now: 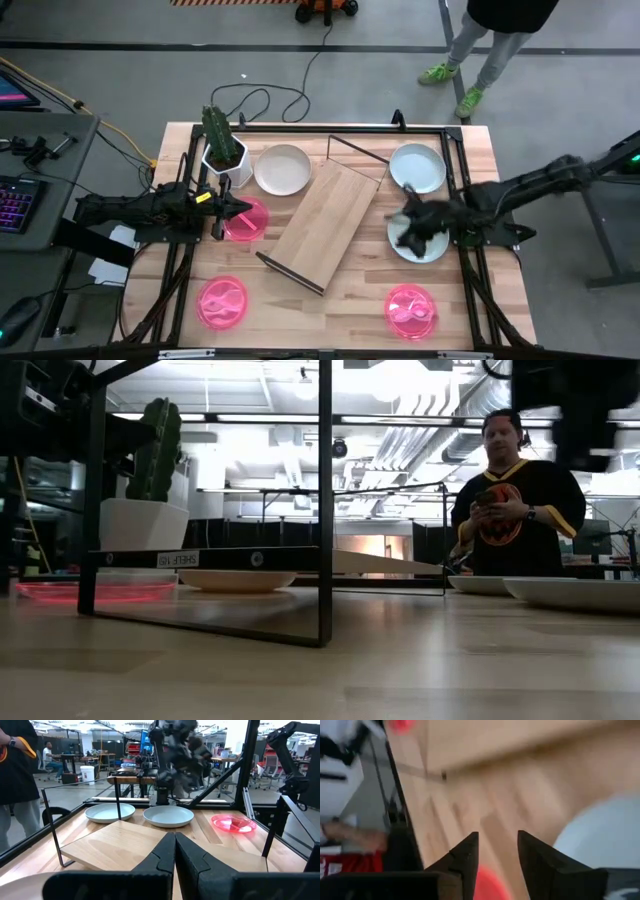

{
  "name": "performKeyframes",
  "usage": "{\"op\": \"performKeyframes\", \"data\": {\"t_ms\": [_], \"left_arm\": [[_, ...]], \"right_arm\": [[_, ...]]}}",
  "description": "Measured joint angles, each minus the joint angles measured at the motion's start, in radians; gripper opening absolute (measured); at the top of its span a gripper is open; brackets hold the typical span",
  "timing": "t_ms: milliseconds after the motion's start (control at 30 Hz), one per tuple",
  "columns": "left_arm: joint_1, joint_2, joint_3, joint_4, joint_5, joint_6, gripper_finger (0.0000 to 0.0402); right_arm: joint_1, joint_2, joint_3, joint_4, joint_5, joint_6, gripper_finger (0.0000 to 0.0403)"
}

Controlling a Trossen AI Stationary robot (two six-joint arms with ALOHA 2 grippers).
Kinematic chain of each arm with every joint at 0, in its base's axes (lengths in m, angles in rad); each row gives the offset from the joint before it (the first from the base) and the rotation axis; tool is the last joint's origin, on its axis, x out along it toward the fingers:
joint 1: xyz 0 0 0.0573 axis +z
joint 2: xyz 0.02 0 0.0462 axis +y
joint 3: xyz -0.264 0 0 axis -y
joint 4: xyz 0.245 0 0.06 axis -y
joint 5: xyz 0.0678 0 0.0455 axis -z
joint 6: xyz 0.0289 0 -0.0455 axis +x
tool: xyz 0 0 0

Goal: Place and stack plates onto a shelf
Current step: Put the bottom right white plate on the shelf

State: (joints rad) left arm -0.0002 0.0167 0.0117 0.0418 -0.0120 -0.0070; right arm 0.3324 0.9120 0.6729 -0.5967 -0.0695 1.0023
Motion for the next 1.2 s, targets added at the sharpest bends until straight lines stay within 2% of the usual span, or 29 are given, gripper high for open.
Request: {"op": "performKeyframes", "data": {"t_ms": [67,200,367,500,700,867,1033,1200], "left_arm": [[0.0,0.0,0.0,0.0,0.0,0.0,0.0001],[0.0,0.0,0.0,0.0,0.0,0.0,0.0001],[0.0,0.0,0.0,0.0,0.0,0.0,0.0001],[0.0,0.0,0.0,0.0,0.0,0.0,0.0001],[0.0,0.0,0.0,0.0,0.0,0.0,0.0001],[0.0,0.0,0.0,0.0,0.0,0.0,0.0001],[0.0,0.0,0.0,0.0,0.0,0.0,0.0001],[0.0,0.0,0.0,0.0,0.0,0.0,0.0001]], "right_arm": [[0.091,0.03,0.0,-0.001,0.02,0.096,0.0122],[0.239,0.097,0.0,-0.025,0.13,0.263,0.0122],[0.321,0.188,-0.001,-0.069,0.228,0.385,0.0122],[0.321,0.264,-0.001,-0.073,0.264,0.404,0.0122],[0.271,0.35,-0.001,-0.073,0.214,0.364,0.0122],[0.232,0.383,0.01,-0.114,0.212,0.307,0.0122],[0.222,0.447,0.103,-0.237,0.249,0.275,0.0122],[0.223,0.537,0.218,-0.288,0.258,0.228,0.0121]]}}
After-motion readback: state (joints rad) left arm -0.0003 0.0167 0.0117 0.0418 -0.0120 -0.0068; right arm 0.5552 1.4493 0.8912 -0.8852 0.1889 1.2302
